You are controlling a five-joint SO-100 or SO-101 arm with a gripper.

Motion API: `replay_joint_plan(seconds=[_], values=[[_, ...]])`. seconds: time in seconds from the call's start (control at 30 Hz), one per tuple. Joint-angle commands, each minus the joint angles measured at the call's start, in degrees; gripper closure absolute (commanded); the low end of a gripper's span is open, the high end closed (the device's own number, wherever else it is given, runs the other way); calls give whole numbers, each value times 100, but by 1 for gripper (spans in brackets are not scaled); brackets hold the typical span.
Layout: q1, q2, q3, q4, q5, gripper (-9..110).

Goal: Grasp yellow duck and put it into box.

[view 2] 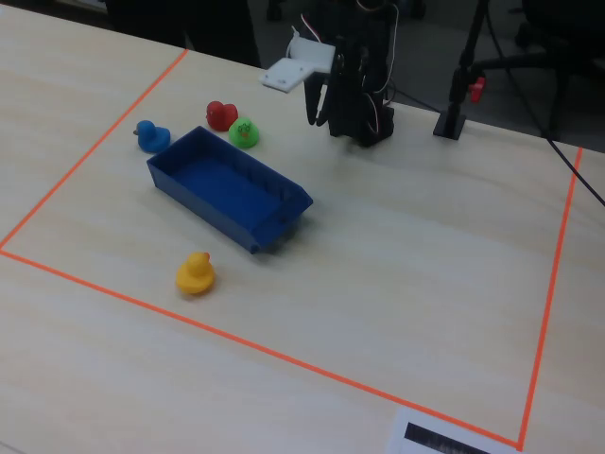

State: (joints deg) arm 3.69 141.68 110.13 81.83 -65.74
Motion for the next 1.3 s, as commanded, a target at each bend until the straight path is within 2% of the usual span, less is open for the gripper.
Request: replay_joint_plan(seconds=[0.0,0.27,0.6,0.8,0.9,1.0,1.27], values=[[-105,-1723,-1863,-932,44,101],[-105,-4263,-3797,-1872,-18,101],[519,-6126,-4465,-2971,-369,99],[1055,-6908,-4737,-3032,-1125,89],[1274,-7198,-4860,-2944,-1644,75],[1415,-7418,-5106,-2593,-2153,70],[1477,-7980,-5678,-2522,-2566,65]])
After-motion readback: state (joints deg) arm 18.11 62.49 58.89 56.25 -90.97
